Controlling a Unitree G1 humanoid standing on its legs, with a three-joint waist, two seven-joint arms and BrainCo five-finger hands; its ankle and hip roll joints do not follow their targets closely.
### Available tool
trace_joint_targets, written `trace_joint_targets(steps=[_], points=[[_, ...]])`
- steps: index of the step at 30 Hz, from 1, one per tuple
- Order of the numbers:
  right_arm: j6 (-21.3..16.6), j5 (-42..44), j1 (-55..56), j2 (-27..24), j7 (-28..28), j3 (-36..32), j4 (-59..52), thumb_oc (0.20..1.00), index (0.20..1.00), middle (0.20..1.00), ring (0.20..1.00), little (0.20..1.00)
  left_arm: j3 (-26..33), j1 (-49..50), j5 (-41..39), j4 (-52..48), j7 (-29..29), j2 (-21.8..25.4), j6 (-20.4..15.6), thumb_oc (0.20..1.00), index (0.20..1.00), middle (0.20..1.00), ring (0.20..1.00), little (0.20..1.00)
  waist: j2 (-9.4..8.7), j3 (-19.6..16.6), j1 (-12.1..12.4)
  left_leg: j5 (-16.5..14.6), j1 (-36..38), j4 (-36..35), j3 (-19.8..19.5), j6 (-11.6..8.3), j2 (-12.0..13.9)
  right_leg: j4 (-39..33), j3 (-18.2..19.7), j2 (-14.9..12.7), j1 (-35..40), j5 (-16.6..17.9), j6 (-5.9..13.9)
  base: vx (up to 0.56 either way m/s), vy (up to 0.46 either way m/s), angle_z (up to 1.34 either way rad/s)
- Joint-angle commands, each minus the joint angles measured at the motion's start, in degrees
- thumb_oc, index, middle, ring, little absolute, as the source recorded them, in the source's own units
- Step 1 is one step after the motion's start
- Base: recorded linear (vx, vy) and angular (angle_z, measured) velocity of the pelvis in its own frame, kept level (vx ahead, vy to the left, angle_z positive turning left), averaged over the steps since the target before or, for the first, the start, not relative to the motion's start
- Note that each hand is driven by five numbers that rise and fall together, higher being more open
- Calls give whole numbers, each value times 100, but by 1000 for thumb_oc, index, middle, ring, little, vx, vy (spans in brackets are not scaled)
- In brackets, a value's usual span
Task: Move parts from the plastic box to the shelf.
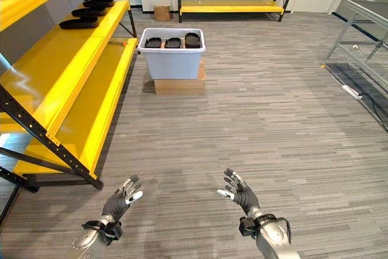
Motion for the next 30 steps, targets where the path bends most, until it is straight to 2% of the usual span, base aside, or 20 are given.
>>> trace_joint_targets(steps=[1, 4, 5, 7, 8, 9, 10, 11, 12, 13, 14, 16, 17, 18, 20, 21, 23, 27, 28, 30], points=[[-276, 231, -232, 62, 19, -3, 31, 1000, 1000, 1000, 1000, 1000, 215, -200, 13, -275, 123, 69, -369, 1000, 1000, 1000, 1000, 1000, -153, -187, 108, -573, -306, 988, -101, -204, 243, 1361, 147, -927, -617, 470, 858, 34, 99, 16], [-272, 214, -249, 108, 10, 9, 51, 1000, 1000, 1000, 1000, 1000, 268, -196, 30, -311, 146, 77, -368, 1000, 1000, 1000, 1000, 1000, -146, -103, 100, -664, -277, 1081, -125, -92, 161, 1914, 231, -1005, -878, 638, 889, 36, 202, 14], [-272, 203, -247, 164, 8, 83, -10, 1000, 1000, 1000, 1000, 1000, 252, -262, 74, -362, 195, 113, -367, 1000, 1000, 1000, 1000, 1000, -80, 134, 40, -757, -152, 1200, -235, 96, 42, 3242, 426, -983, -1480, 1385, 815, 55, 301, 18], [-276, 199, -273, 179, 8, 103, 23, 1000, 1000, 1000, 1000, 1000, 236, -296, 103, -341, 197, 126, -368, 1000, 1000, 1000, 1000, 1000, -33, 193, 30, -773, -94, 1183, -211, 124, 67, 3514, 360, -934, -1692, 1304, 779, 89, 215, 20], [-273, 200, -304, 185, -1, 116, 38, 1000, 1000, 1000, 1000, 1000, 251, -324, 155, -317, 209, 126, -365, 1000, 1000, 1000, 1000, 1000, 35, 218, -55, -810, 141, 1007, -263, 166, 72, 3543, 267, -631, -2124, 1043, 714, 260, 86, -9], [-317, 168, -356, 150, 1, 132, -31, 1000, 1000, 1000, 1000, 1000, 292, -349, 116, -333, 214, 102, -394, 1000, 1000, 1000, 1000, 1000, 29, 276, -160, -894, 389, 867, -316, 166, 14, 3062, 205, -407, -2462, 911, 691, 436, 41, -28], [-378, 123, -387, 144, -37, 126, 5, 1000, 1000, 1000, 1000, 1000, 308, -399, 115, -256, 218, 55, -430, 1000, 1000, 1000, 1000, 1000, -70, 289, -226, -1036, 573, 768, -394, 108, -99, 2072, 103, -511, -2557, 1001, 728, 423, -56, -25], [-385, 116, -409, 155, -48, 137, 44, 1000, 1000, 1000, 1000, 1000, 310, -421, 122, -216, 218, 33, -448, 1000, 1000, 1000, 1000, 1000, -83, 301, -272, -1088, 700, 696, -446, 66, -94, 1567, 100, -567, -2590, 1118, 776, 506, -138, 42], [-395, 146, -447, 195, -110, 135, 23, 1000, 1000, 1000, 1000, 1000, 308, -465, 111, -139, 269, 3, -495, 1000, 1000, 1000, 1000, 1000, -61, 381, -405, -1242, 1019, 616, -573, -79, -1, 796, 201, -627, -2685, 1490, 926, 529, -152, 85], [-375, 65, -460, 169, -148, 118, -76, 1000, 1000, 1000, 1000, 1000, 295, -445, 140, -118, 308, -42, -504, 1000, 1000, 1000, 1000, 1000, -66, 391, -462, -1385, 1288, 567, -606, -155, 89, 543, 183, -636, -2708, 1684, 1006, 434, -123, 79], [-373, 64, -458, 167, -149, 118, -78, 1000, 1000, 1000, 1000, 1000, 294, -445, 140, -117, 308, -44, -505, 1000, 1000, 1000, 1000, 1000, -56, 397, -463, -1388, 1299, 562, -606, -156, 99, 537, 176, -628, -2696, 1685, 1006, 434, -164, 47], [-378, 63, -487, 158, -180, 49, -66, 1000, 1000, 1000, 1000, 1000, 186, -515, 154, 7, 336, -158, -495, 1000, 1000, 1000, 1000, 1000, -75, 228, -546, -1495, 1622, 440, -704, -250, 251, 720, 123, -579, -2628, 1773, 915, 423, -217, 33], [-408, 130, -534, 120, -220, 32, -45, 1000, 1000, 1000, 1000, 1000, 78, -596, 79, 60, 380, -216, -500, 1000, 1000, 1000, 1000, 1000, 10, 104, -632, -1383, 1596, 572, -778, -349, 473, 901, 90, -443, -2687, 1758, 829, 295, -186, 56], [-409, 131, -534, 116, -219, 32, -44, 1000, 1000, 1000, 1000, 1000, 77, -597, 78, 60, 381, -220, -500, 1000, 1000, 1000, 1000, 1000, 27, 93, -640, -1391, 1584, 575, -784, -354, 490, 911, 75, -434, -2698, 1747, 825, 290, -202, 89], [-415, 145, -551, 67, -230, 7, -66, 1000, 1000, 1000, 1000, 1000, 16, -615, -1, -9, 383, -218, -489, 1000, 1000, 1000, 1000, 1000, 108, 46, -680, -1247, 1550, 735, -828, -446, 676, 1202, -37, -323, -2791, 1523, 746, 283, -184, 68], [-441, 188, -591, 10, -249, 15, -57, 1000, 1000, 1000, 1000, 1000, -64, -670, -71, -37, 392, -229, -482, 1000, 1000, 1000, 1000, 1000, 183, 23, -701, -917, 1453, 997, -875, -552, 834, 1527, -91, -157, -2868, 1286, 621, 346, -237, 37], [-459, 173, -648, -77, -236, 16, -77, 1000, 1000, 1000, 1000, 1000, -131, -766, -118, -93, 393, -212, -497, 1000, 1000, 1000, 1000, 1000, 234, 39, -715, -469, 1309, 1255, -936, -651, 952, 1727, -113, 4, -2916, 1066, 517, 292, -226, 31], [-503, 148, -773, -201, -273, 13, -69, 1000, 1000, 1000, 1000, 1000, -191, -948, -221, -101, 466, -244, -554, 1000, 1000, 1000, 1000, 1000, 280, 20, -698, 399, 1181, 1485, -1009, -772, 1137, 1753, -125, 282, -2843, 812, 335, 223, -184, -8], [-514, 185, -788, -197, -303, -10, -52, 1000, 1000, 1000, 1000, 1000, -191, -1006, -216, -85, 503, -270, -565, 1000, 1000, 1000, 1000, 1000, 266, 12, -684, 657, 1040, 1790, -989, -796, 1143, 1680, -119, 331, -2744, 752, 263, 199, -196, -36], [-551, 214, -747, -227, -384, -90, -85, 1000, 1000, 1000, 1000, 1000, -173, -1053, -250, -168, 526, -278, -566, 1000, 1000, 1000, 1000, 1000, 157, 91, -605, 1179, 430, 3093, -846, -845, 1102, 1459, -64, 386, -2343, 624, 52, 210, -276, 3]])
